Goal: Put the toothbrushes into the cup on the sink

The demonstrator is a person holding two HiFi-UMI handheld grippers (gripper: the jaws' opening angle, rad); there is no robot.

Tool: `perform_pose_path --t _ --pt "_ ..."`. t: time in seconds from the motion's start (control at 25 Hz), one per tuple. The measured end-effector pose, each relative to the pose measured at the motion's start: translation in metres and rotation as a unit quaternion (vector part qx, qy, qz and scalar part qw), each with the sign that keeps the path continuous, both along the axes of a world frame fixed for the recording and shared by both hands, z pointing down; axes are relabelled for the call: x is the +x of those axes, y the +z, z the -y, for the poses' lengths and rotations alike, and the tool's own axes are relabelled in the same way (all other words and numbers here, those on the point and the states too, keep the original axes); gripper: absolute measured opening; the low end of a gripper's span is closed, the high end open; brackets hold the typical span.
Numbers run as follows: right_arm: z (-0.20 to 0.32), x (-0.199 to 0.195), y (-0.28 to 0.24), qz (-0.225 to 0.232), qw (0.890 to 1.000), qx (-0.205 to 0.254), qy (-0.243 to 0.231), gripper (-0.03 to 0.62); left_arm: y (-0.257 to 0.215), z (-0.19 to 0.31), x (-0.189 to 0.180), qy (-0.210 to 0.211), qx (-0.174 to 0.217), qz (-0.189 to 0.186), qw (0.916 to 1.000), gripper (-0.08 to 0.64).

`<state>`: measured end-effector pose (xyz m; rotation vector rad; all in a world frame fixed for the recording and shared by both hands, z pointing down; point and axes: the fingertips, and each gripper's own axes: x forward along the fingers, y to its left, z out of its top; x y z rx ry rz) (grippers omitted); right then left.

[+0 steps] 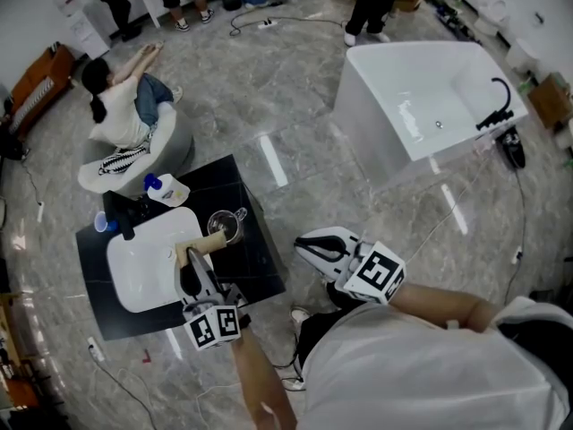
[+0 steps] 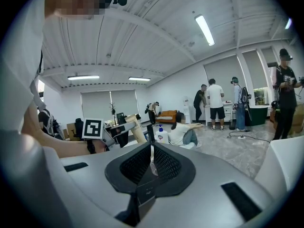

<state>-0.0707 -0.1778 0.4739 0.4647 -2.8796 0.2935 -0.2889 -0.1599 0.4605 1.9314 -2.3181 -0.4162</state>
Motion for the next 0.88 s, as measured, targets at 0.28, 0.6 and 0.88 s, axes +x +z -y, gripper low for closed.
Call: perform_pose_path --t 0.28,0.6,0.88 --pt "0.003 -0.006 0.005 -0.004 1.0 0.0 -0.007 0.044 0.02 0.008 -0.012 -0.006 -0.002 -0.014 0.9999 0.055" --pt "0.007 -0.008 0.002 -0.002 1.0 0.006 -0.005 0.044 0.032 0.023 -0.015 -0.001 -0.006 -0.018 0.9998 0.055" --pt "0.007 -0.006 0.005 -0.006 1.0 0.009 0.003 0.043 0.051 0.034 -0.01 0.013 -0.031 -0.021 0.9992 0.055"
